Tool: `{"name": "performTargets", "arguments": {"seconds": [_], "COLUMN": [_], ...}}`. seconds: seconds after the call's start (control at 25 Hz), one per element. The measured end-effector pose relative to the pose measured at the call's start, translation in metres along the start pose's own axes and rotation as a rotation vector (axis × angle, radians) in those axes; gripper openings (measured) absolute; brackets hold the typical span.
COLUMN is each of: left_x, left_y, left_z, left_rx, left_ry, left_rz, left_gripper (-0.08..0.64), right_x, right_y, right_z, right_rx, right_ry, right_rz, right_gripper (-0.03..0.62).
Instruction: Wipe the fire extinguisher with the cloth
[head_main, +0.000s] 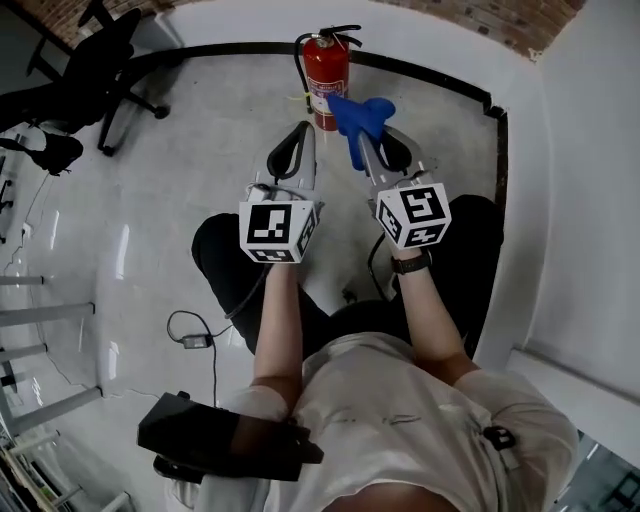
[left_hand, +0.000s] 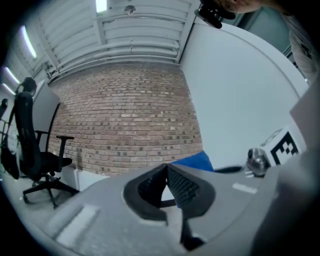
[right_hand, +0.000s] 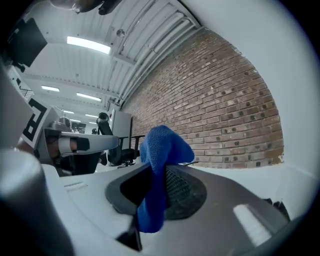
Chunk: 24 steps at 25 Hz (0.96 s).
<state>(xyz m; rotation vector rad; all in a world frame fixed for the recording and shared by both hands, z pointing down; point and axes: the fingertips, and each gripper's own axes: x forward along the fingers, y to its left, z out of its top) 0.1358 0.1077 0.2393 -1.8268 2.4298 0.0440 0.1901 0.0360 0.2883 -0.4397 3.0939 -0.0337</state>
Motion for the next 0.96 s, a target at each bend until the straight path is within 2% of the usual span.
{"name": "performTargets", "arguments": {"seconds": [0.28,0.64,0.96], "left_x": [-0.009,-0.009,-0.014], "left_y": [0.004,-0.012,-0.008], "left_z": [-0.007,-0.009,-0.012], "left_rx": [0.009,0.028,0.033], "left_ry": [0.009,0.023,0.035], "left_rz": [0.081,0.048,0.044], "left_gripper": [0.0,0.0,0.002], "right_x": [-0.002,-0.014,-0.01], "right_y": [-0.023,-0.04,-0.031], "right_z": [0.005,0.008,0.005], "right_rx": [-0.023,-0.002,-0.002], "right_ry": [-0.009,-0.032,-0.035], "right_rz": [-0.009,-0.029,-0.023], "right_gripper": [0.066,0.066,0.066]}}
